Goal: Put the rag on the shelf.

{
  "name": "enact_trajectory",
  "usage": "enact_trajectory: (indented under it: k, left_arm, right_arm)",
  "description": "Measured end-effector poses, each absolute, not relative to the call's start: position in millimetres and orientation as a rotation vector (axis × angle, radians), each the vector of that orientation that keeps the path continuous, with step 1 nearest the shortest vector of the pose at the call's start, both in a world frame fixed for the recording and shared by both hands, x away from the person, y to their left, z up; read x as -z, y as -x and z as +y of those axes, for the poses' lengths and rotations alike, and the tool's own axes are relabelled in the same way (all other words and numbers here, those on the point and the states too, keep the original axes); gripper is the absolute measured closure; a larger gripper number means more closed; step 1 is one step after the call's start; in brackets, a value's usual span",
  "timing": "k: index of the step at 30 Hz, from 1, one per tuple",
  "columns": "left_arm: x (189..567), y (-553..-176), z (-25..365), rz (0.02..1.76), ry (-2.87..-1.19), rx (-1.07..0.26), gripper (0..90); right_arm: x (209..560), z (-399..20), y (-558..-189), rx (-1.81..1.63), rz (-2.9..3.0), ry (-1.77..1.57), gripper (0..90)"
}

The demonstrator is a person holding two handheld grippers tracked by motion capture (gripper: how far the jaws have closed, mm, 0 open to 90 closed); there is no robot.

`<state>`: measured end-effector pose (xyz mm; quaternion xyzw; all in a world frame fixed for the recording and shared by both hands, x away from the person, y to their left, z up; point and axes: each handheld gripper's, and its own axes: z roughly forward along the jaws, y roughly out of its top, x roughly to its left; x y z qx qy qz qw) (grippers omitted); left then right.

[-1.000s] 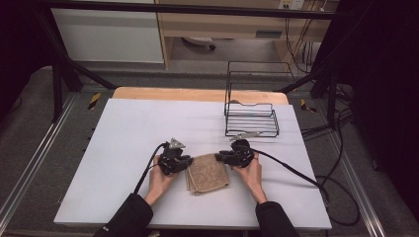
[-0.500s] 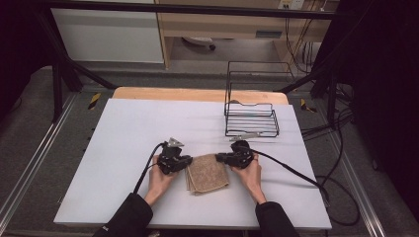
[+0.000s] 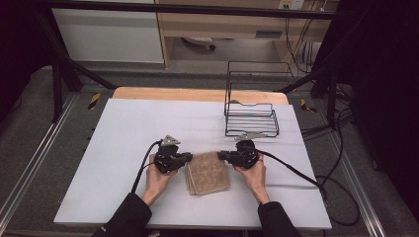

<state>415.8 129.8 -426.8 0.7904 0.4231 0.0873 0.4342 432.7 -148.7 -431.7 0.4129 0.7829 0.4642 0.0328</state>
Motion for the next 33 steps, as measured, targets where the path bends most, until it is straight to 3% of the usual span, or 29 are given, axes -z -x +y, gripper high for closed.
enact_trajectory:
  k: [33]
  left_arm:
    - [385,-393,134,0.941,-1.825,-0.288,83.4]
  right_arm:
    - [384,-161,-407,-1.577,2.273,-1.095,84.6]
